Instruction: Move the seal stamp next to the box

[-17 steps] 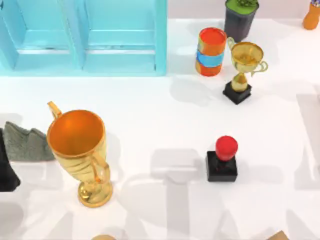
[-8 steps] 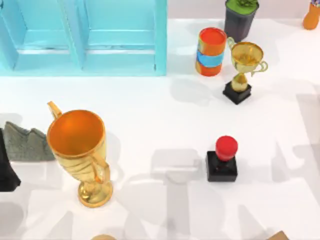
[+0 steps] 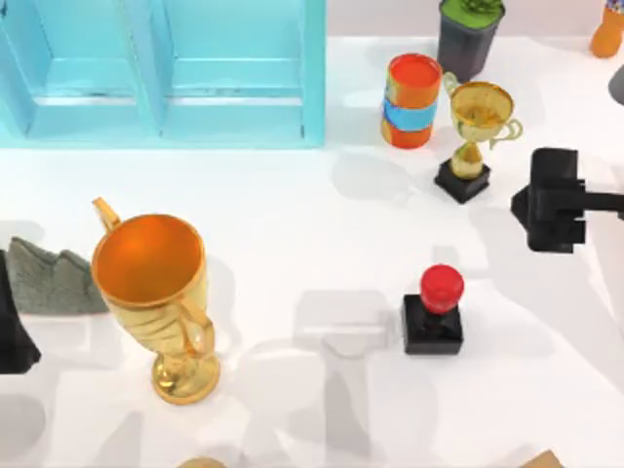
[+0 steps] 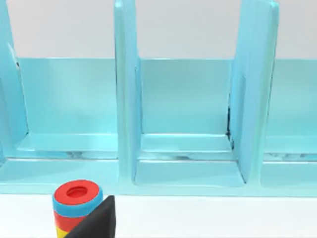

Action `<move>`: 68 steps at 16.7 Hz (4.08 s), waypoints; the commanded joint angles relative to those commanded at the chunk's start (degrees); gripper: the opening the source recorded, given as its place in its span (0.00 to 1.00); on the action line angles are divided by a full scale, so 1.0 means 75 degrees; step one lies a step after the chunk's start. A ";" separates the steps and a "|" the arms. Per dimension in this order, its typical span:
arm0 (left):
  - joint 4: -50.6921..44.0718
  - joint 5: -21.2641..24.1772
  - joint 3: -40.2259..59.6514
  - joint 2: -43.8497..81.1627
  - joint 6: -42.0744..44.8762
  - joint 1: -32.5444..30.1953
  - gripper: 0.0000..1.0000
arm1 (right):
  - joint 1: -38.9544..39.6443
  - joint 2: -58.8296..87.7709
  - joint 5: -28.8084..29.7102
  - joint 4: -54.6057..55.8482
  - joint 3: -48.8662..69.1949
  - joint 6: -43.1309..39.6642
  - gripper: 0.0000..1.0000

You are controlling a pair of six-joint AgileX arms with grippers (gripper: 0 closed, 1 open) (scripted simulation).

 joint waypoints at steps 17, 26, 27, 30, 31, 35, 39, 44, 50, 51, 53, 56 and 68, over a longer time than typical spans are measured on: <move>0.0000 0.0000 0.0000 0.0000 0.0000 0.0000 1.00 | 0.0788 0.6617 -0.0139 -0.4641 0.5680 0.1352 1.00; 0.0000 0.0000 0.0000 0.0000 0.0000 0.0000 1.00 | 0.0795 0.6880 -0.0138 -0.2931 0.4286 0.1362 1.00; 0.0000 0.0000 0.0000 0.0000 0.0000 0.0000 1.00 | 0.0797 0.6946 -0.0137 -0.2550 0.3997 0.1366 1.00; 0.0000 0.0000 0.0000 0.0000 0.0000 0.0000 1.00 | 0.0809 0.7101 -0.0136 -0.1855 0.3392 0.1380 1.00; 0.0000 0.0000 0.0000 0.0000 0.0000 0.0000 1.00 | 0.0812 0.7121 -0.0136 -0.1787 0.3330 0.1383 1.00; 0.0000 0.0000 0.0000 0.0000 0.0000 0.0000 1.00 | 0.0812 0.7122 -0.0136 -0.1782 0.3325 0.1383 0.92; 0.0000 0.0000 0.0000 0.0000 0.0000 0.0000 1.00 | 0.0812 0.7122 -0.0136 -0.1782 0.3325 0.1383 0.62; 0.0000 0.0000 0.0000 0.0000 0.0000 0.0000 1.00 | 0.0812 0.7122 -0.0136 -0.1782 0.3325 0.1383 0.25; 0.0000 0.0000 0.0000 0.0000 0.0000 0.0000 1.00 | 0.0812 0.7122 -0.0136 -0.1782 0.3325 0.1383 0.00; 0.0000 0.0000 0.0000 0.0000 0.0000 0.0000 1.00 | 0.0812 0.7122 -0.0136 -0.1782 0.3325 0.1383 0.00; 0.0000 0.0000 0.0000 0.0000 0.0000 0.0000 1.00 | 0.0812 0.7122 -0.0136 -0.1782 0.3325 0.1383 0.00; 0.0000 0.0000 0.0000 0.0000 0.0000 0.0000 1.00 | 0.0807 0.7107 -0.0132 -0.1782 0.3323 0.1386 0.00; 0.0000 0.0000 0.0000 0.0000 0.0000 0.0000 1.00 | 0.0806 0.6758 -0.0139 -0.3155 0.4315 0.1382 0.00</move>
